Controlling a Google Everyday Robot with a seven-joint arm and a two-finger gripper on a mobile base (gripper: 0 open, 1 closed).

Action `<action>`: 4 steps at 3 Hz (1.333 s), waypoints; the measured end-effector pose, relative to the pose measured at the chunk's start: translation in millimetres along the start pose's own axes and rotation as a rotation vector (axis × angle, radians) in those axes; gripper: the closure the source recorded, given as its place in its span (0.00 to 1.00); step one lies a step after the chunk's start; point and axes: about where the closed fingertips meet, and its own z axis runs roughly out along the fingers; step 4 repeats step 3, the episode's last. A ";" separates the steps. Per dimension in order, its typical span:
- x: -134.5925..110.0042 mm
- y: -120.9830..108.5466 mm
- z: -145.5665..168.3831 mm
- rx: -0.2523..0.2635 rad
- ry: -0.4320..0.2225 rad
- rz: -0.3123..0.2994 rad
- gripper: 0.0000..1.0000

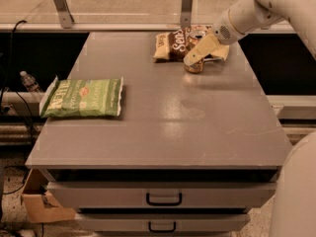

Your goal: Move orange can near brown chip bag

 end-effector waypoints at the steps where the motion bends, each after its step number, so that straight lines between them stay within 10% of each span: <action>1: 2.5 -4.4 -26.8 0.030 0.003 -0.002 0.00; 4: 35.4 -4.7 -68.3 0.092 0.016 0.059 0.00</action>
Offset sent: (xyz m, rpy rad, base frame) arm -0.0498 -0.0662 0.0400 -0.0144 -0.0438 -0.1128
